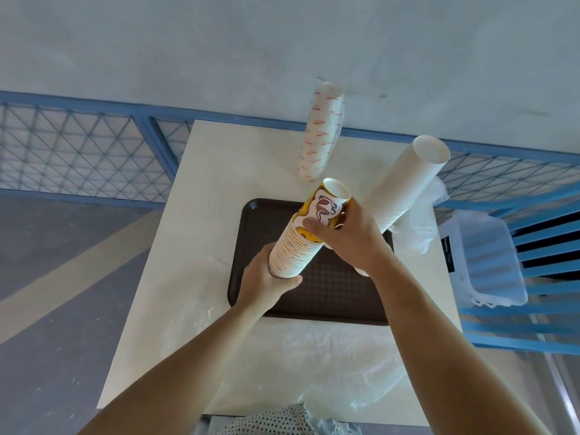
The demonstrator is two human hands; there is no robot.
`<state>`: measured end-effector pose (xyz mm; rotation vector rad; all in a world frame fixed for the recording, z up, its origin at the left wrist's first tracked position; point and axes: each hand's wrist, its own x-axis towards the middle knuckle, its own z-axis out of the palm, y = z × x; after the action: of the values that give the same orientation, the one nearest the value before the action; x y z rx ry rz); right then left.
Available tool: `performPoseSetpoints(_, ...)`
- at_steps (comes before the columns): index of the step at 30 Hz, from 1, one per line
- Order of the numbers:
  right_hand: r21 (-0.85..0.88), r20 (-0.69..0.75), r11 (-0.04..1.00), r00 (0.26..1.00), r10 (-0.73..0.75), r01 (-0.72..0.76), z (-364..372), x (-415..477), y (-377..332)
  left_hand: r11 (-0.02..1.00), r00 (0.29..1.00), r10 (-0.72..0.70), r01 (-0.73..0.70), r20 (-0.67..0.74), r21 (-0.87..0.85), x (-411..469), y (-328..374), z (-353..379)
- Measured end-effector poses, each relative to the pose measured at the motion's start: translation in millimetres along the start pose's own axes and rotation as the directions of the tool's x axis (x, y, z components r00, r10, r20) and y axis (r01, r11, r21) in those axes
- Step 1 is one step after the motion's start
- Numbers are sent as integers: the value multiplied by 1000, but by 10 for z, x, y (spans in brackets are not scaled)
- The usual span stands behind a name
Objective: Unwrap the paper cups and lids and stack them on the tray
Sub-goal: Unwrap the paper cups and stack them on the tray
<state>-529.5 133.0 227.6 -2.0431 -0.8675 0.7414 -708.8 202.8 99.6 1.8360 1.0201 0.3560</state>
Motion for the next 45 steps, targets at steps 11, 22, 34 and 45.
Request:
performPoseSetpoints(11,-50,-147,995,985,-95,88,66,-106,-182,998,999,54,-54,-7,-29,28,21,-239)
performPoseSetpoints(22,-26,-243,993,963,-120,117,95,-168,-255,995,994,103,-103,-36,-6,27,-75,-288)
performPoseSetpoints(34,194,-432,973,901,-30,125,-30,-284,-322,996,996,86,-85,-20,35,-28,-177,-336)
performPoseSetpoints(45,227,-655,965,754,52,131,-386,-360,-125,998,998,62,-62,-4,1,-18,-116,-340)
